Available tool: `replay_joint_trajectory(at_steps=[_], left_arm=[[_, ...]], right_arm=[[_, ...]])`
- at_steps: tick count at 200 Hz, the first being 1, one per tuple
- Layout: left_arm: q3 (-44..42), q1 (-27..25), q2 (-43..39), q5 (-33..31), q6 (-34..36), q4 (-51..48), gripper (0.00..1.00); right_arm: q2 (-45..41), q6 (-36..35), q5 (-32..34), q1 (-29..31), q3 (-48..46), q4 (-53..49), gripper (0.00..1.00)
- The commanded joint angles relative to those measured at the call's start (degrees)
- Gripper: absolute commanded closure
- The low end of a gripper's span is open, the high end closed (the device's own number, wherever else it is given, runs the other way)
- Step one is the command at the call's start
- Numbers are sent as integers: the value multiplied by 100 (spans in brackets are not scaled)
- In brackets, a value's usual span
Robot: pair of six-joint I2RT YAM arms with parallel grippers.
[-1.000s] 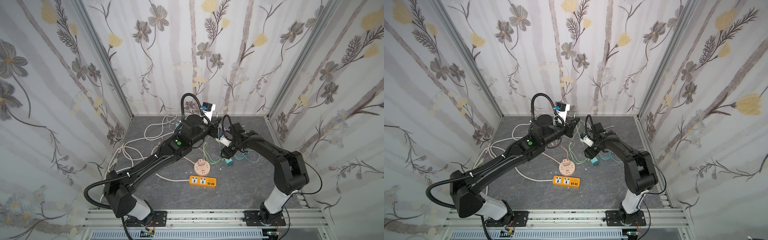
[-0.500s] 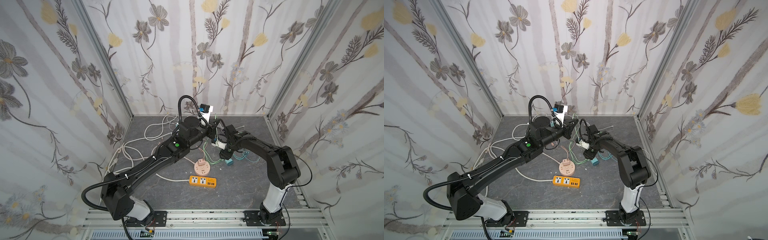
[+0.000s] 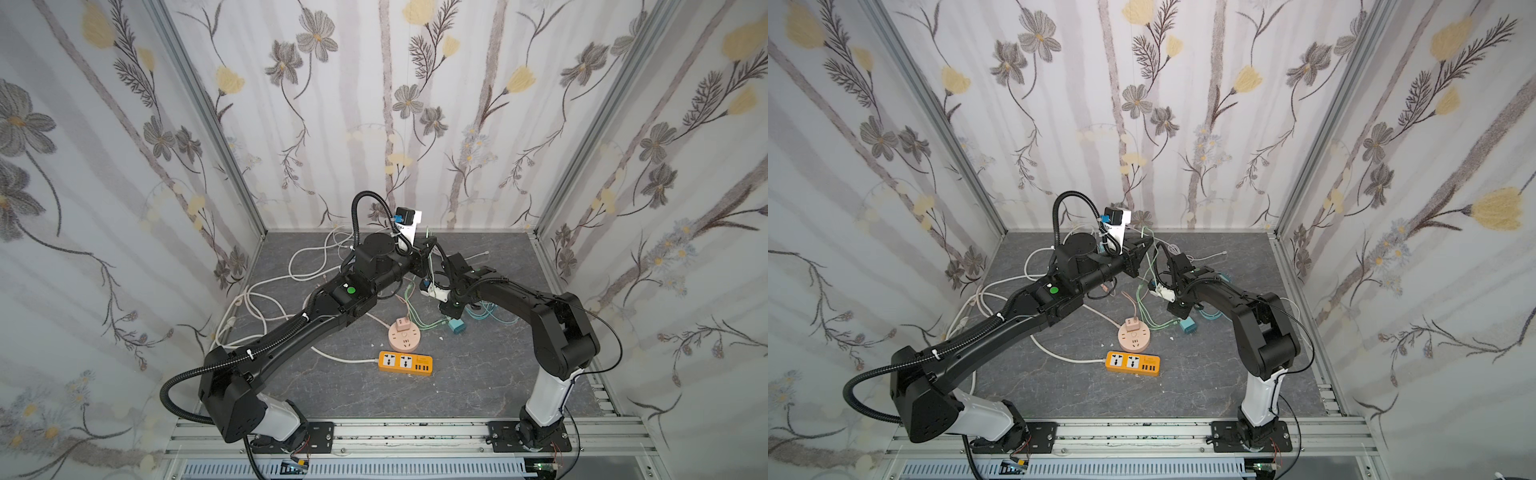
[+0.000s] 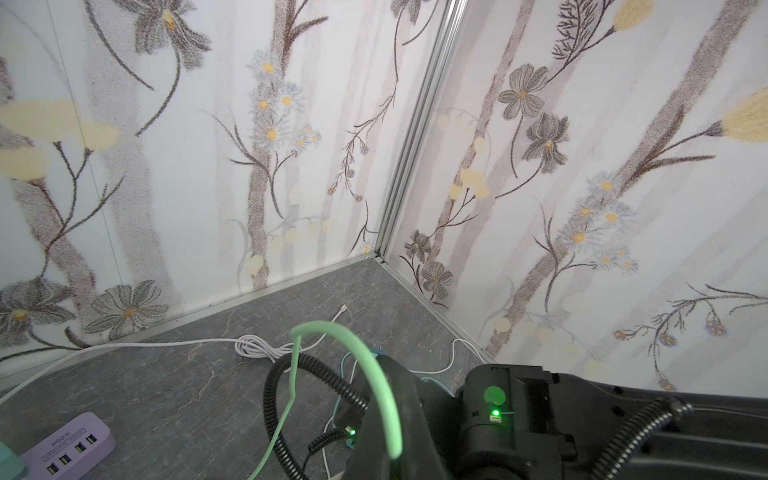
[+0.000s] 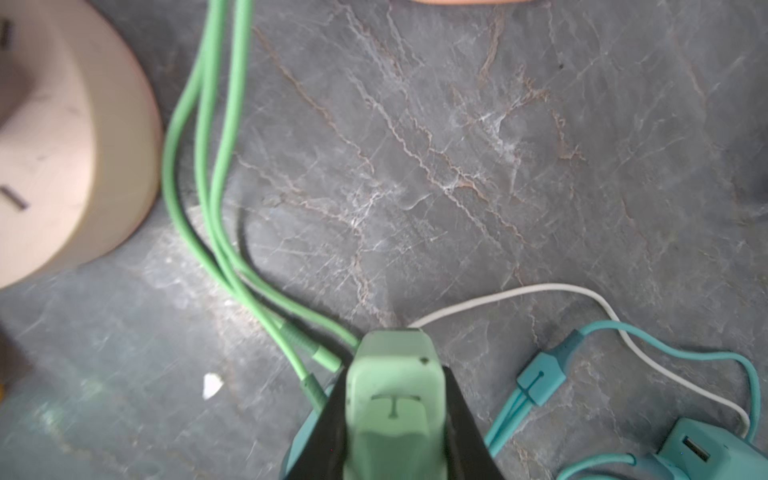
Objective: Insert the plug
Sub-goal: 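Carry the light green charger toward the pink socket while left gripper holds cable, then lower the light green charger onto the pink socket beside the pink charger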
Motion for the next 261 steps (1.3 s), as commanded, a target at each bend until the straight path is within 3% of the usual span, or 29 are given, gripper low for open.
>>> replay_joint_trajectory(at_steps=[1, 28, 56, 79, 102, 129, 150, 202, 261], left_arm=[[72, 151, -3, -444, 157, 82, 100], [165, 573, 132, -1152, -8, 77, 100], [379, 1070, 328, -1491, -523, -179, 100], [329, 1246, 371, -1800, -560, -207, 100], [162, 1304, 221, -1591, -431, -150, 100], [-321, 1313, -303, -613, -268, 148, 100], [-817, 1306, -868, -158, -265, 480, 100], [-1538, 1313, -1843, -1520, 72, 162, 100], [-2146, 1313, -2796, -1420, 439, 247, 100]], right_arm=[[-439, -213, -1016, -37, -210, 16, 90], [-870, -30, -1485, -78, -466, 110, 92], [-1170, 233, -1813, -102, -556, 395, 92], [-1269, 400, -2053, -132, -456, 436, 92], [-1320, 412, -2358, -118, -329, 357, 93], [-1498, 273, -2979, -49, -246, 286, 93], [-1635, -92, -3038, 89, -246, 111, 94], [-1528, -797, -2984, 486, -98, -147, 95], [-1004, -1273, -3085, 1065, 521, -708, 94]])
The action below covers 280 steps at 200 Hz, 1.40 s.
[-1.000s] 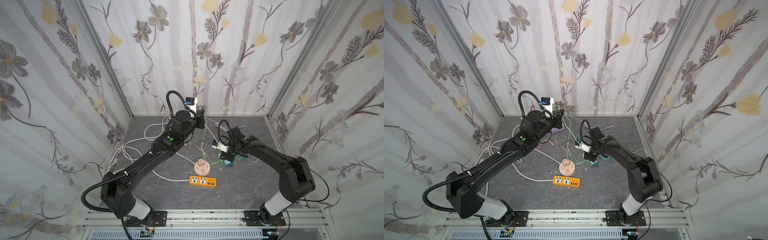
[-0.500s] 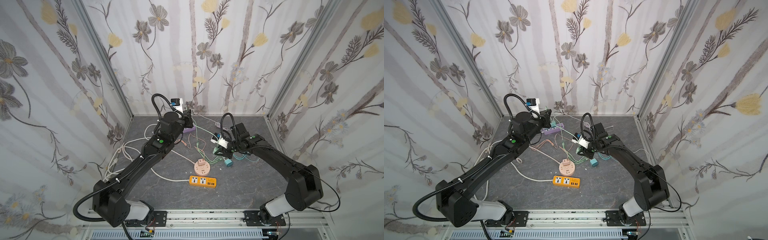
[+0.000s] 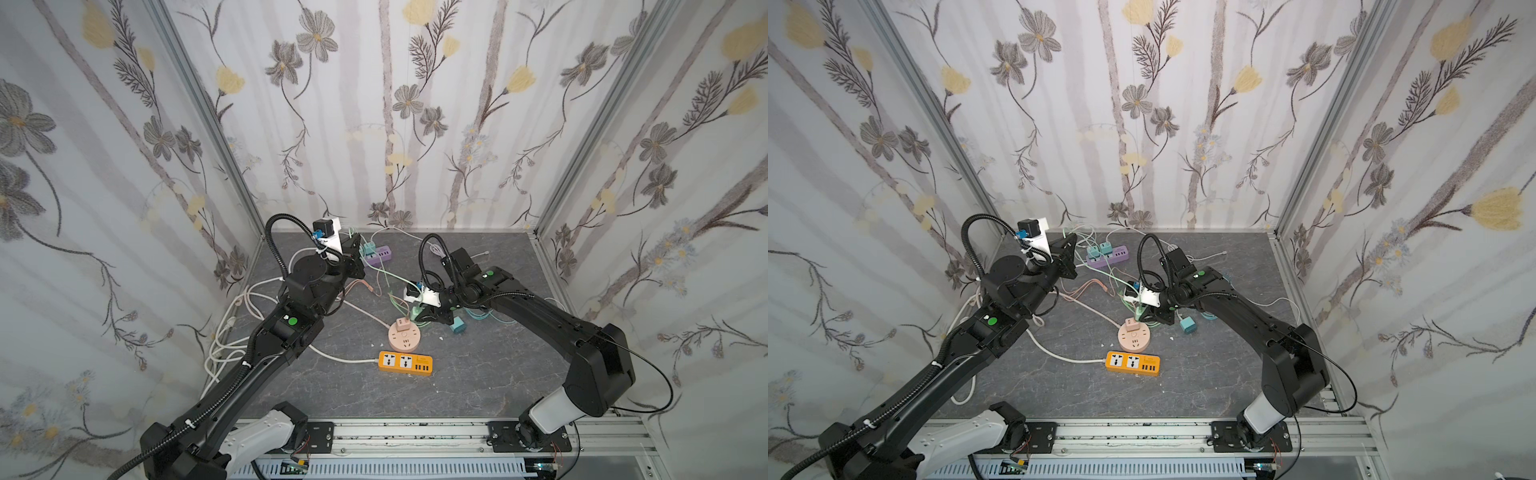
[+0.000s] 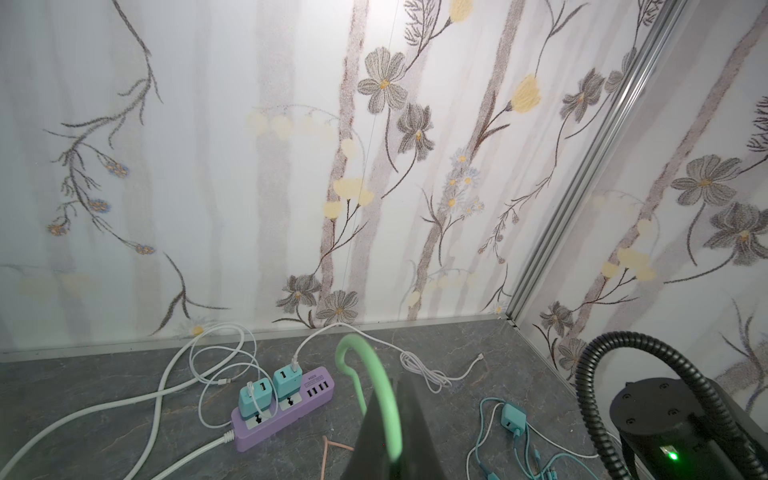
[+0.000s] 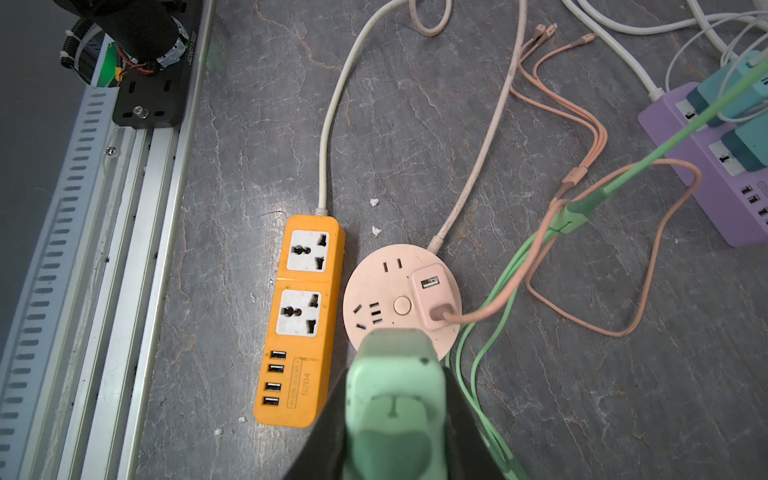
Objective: Insert the plug
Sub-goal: 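Lower the light green charger onto the pink socket beside the pink charger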
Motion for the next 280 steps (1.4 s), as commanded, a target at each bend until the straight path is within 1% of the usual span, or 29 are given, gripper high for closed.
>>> replay_joint_trajectory(at_steps=[1, 21, 35, 58, 75, 109, 152, 182, 248, 280], left_arm=[[-163, 4, -313, -183, 240, 173, 100], [-355, 4, -544, -65, 310, 48, 100], [-507, 4, -619, -72, 211, -107, 100], [-764, 4, -756, -374, 7, -324, 100], [-959, 5, -881, -703, -178, -422, 100], [-1252, 5, -999, -827, -413, -490, 100], [-1305, 8, -981, -842, -482, -508, 100], [-1296, 4, -948, -826, -455, -508, 100], [-1294, 4, -914, -844, -464, -492, 100], [-1294, 4, -926, -871, -446, -490, 100]], right_arm=[[154, -389, -299, 199, 183, -247, 94], [318, -453, -290, 368, 161, -203, 94], [452, -462, -204, 482, 151, -132, 95], [637, -478, -2, 551, 76, 48, 95], [777, -711, 185, 547, -15, 111, 96], [1037, -849, 188, 534, -90, 244, 97], [1255, -865, 166, 534, -192, 469, 97], [1243, -831, 192, 534, -301, 741, 98], [1385, -952, 326, 573, -177, 622, 98], [1496, -1067, 585, 645, -166, 489, 98]])
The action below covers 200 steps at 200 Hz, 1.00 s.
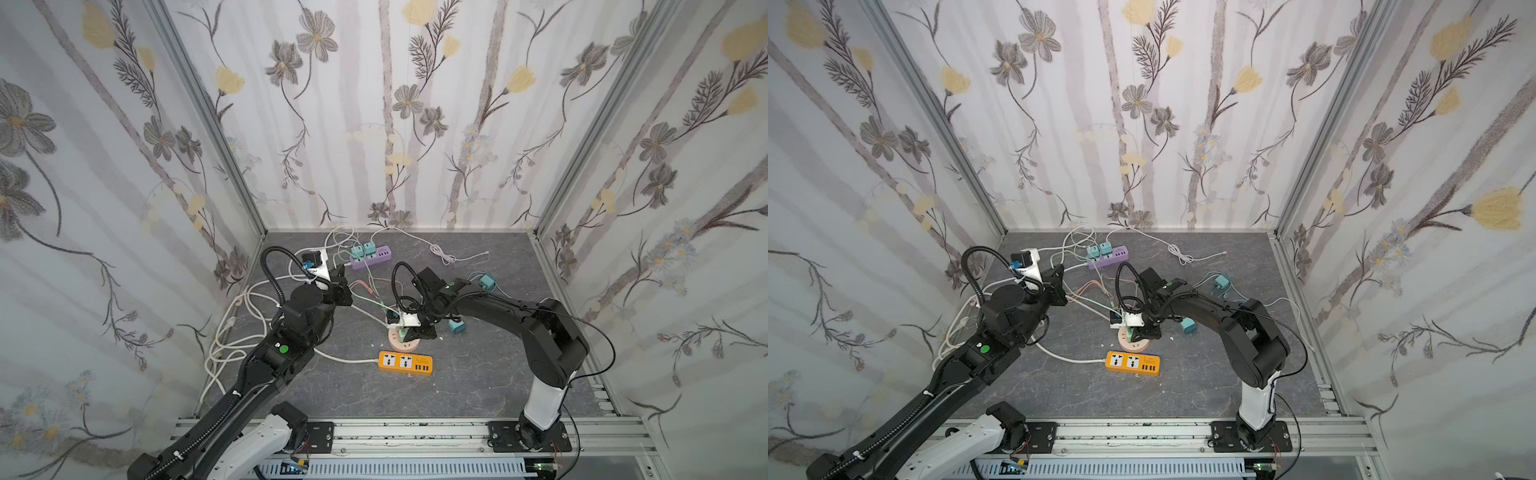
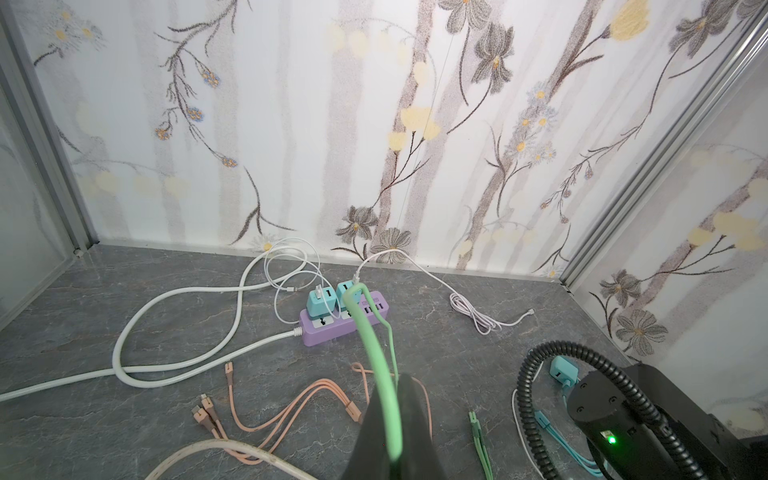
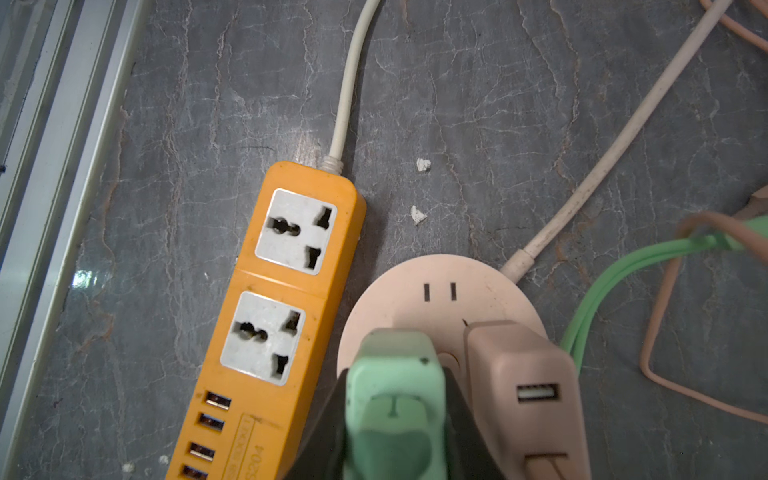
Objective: Insert the plug
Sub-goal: 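Lower the light green charger onto the pink socket beside the pink charger, then press the light green charger prongs into the pink socket with the right gripper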
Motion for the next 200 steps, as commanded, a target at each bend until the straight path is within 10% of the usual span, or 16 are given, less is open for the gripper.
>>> replay_joint_trajectory(at_steps=[1, 76, 136, 200], left_arm=[[4, 4, -13, -140, -75, 96, 100], [13, 4, -35, -176, -5, 73, 100], [-13, 4, -125, -429, 230, -55, 100], [-72, 30, -125, -395, 330, -53, 100]], right_arm=[[76, -197, 113, 45, 38, -17, 98], [162, -317, 161, 103, 68, -334, 100], [215, 1040, -436, 657, -43, 728, 100], [222, 742, 295, 768, -665, 1060, 100]])
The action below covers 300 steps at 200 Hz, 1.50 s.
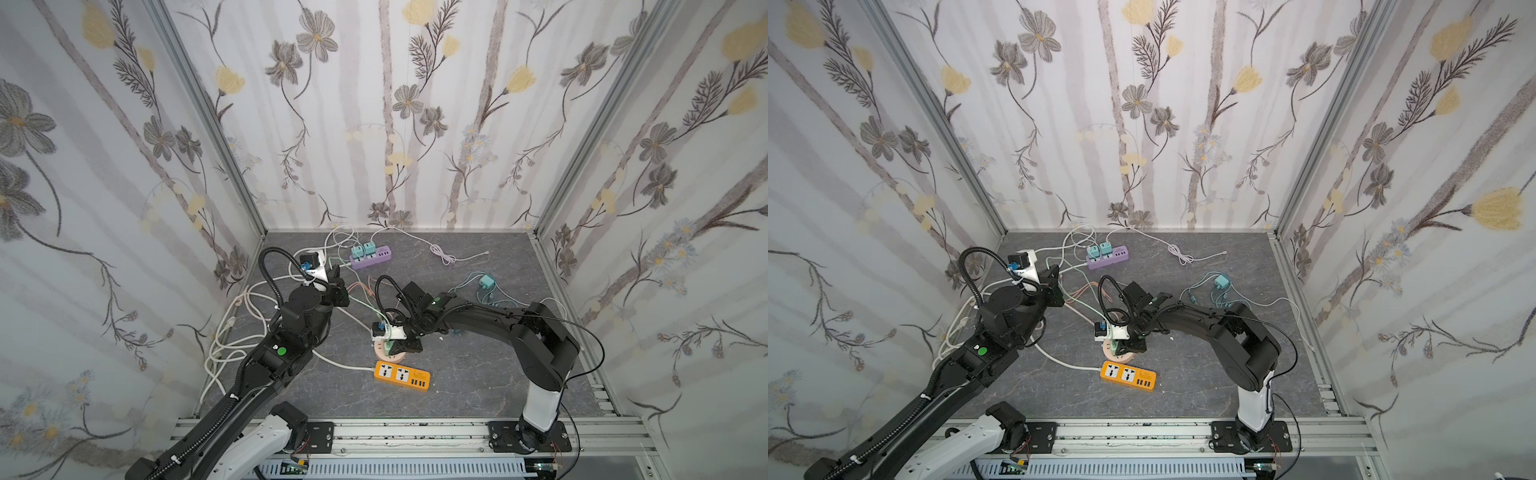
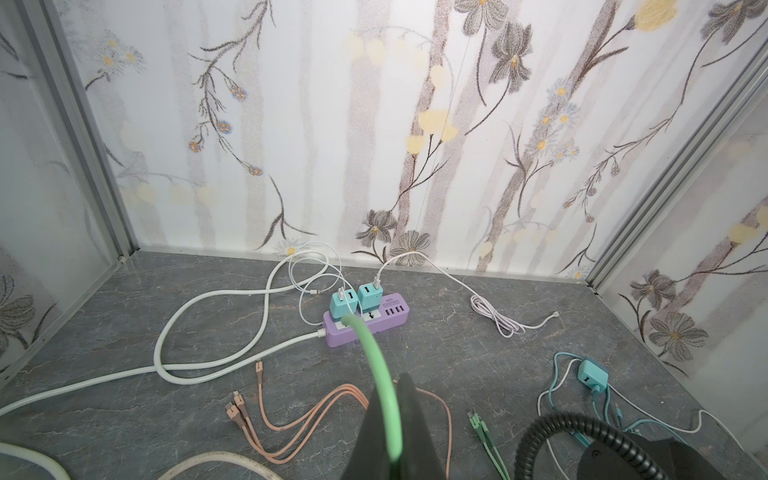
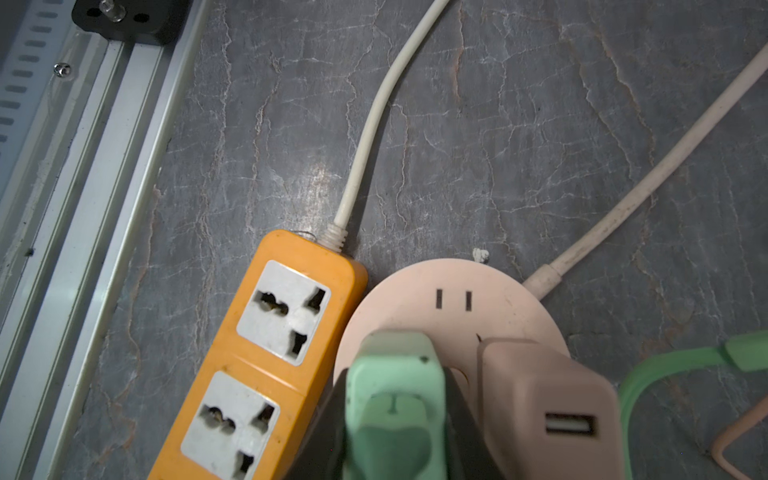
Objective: Insert the plug
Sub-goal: 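Press the light green charger prongs into the pink socket with the right gripper, then open the right gripper and raise it while the left gripper releases the green cable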
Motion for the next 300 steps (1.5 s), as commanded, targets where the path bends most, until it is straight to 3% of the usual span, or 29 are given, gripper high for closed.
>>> replay_joint_trajectory(at_steps=[1, 47, 100, 149, 173, 198, 225, 229, 232, 235, 274, 300], left_arm=[[-38, 24, -9, -101, 67, 80, 100], [-81, 39, -48, -250, 65, 97, 100], [-154, 68, 101, -567, 146, 130, 100], [-68, 387, 307, -1037, -78, 115, 100], [-84, 563, 452, -992, -210, 55, 100], [-88, 629, 503, -869, -283, 23, 100], [-123, 656, 490, -820, -327, 77, 100], [-142, 656, 478, -835, -344, 94, 100], [-157, 656, 481, -839, -352, 115, 100], [-169, 661, 471, -843, -362, 129, 100], [-429, 683, 396, -1129, -706, 46, 100], [-453, 766, 526, -1738, -1629, -921, 98]], right_arm=[[119, -175, 456, 36, -243, 30, 100], [257, -630, 1229, 71, -302, -177, 100], [197, 91, 1888, 26, -12, 467, 100], [663, 711, 1945, -19, 836, 304, 82], [610, 798, 1819, -18, 915, 319, 52], [144, 655, 1389, -17, 676, 371, 38], [-286, 966, 1471, -41, 299, 586, 29], [-339, 1025, 1460, -58, 240, 614, 21], [-374, 1067, 1450, -75, 199, 628, 4], [-409, 1115, 1439, -95, 162, 635, 1], [-980, 1715, 1359, -328, -424, 1003, 1], [-1468, 2476, 1490, -667, -788, 1618, 1]])
